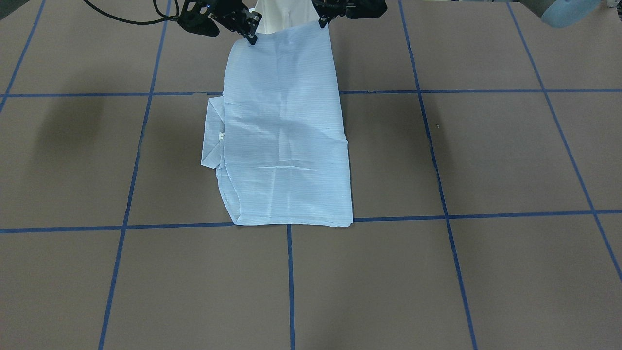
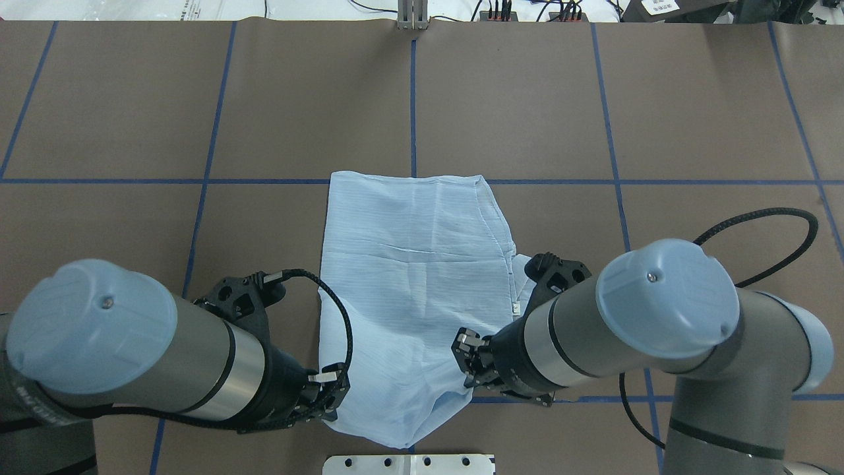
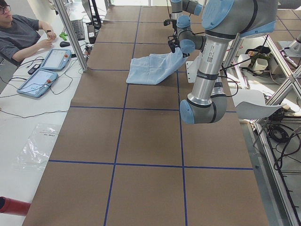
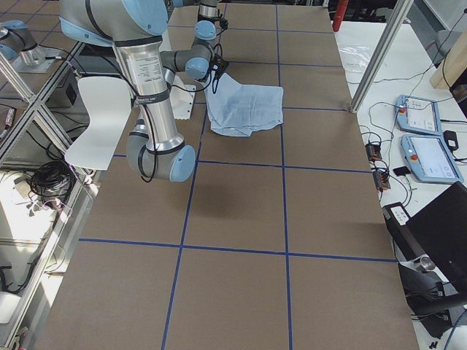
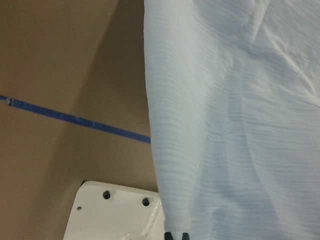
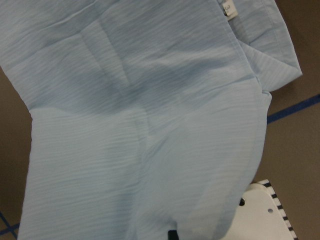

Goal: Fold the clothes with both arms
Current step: 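Lift the near edge with both grippers and fold it toward the far edge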

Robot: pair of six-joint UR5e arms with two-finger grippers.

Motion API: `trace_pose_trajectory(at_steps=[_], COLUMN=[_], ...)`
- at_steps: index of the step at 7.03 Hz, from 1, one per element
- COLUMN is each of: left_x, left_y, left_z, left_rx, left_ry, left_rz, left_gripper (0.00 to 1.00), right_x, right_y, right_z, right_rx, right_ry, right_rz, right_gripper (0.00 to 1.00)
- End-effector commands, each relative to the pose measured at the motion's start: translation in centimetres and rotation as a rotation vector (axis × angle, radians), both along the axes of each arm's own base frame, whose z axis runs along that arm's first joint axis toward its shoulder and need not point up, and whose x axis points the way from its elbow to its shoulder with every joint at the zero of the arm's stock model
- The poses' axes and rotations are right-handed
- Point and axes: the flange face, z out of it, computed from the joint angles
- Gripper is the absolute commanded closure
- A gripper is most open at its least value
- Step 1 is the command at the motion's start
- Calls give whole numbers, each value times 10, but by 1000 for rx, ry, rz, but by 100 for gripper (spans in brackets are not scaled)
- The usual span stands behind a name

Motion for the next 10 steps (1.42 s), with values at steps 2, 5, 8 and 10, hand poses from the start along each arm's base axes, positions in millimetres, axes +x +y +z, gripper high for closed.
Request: trace_pose_trajectory(at_steps=[2, 5, 8, 10], left_x=[-1, 35, 45, 49], left_y=[-129, -262, -302, -305], left_z=[26, 54, 93, 94], left_rx=[107, 164, 197, 198], left_ry=[-36, -41, -42, -39], left_rz=[-156, -268, -288, -288], left_gripper=[100, 100, 100, 100], right_x=[-7, -36, -87, -93], right_y=[-104, -210, -270, -297], right_z=[-3, 20, 24, 39], right_rx=[161, 302, 319, 316], right_ry=[55, 197, 201, 223], right_rz=[82, 68, 78, 84], right_gripper=[100, 100, 100, 100])
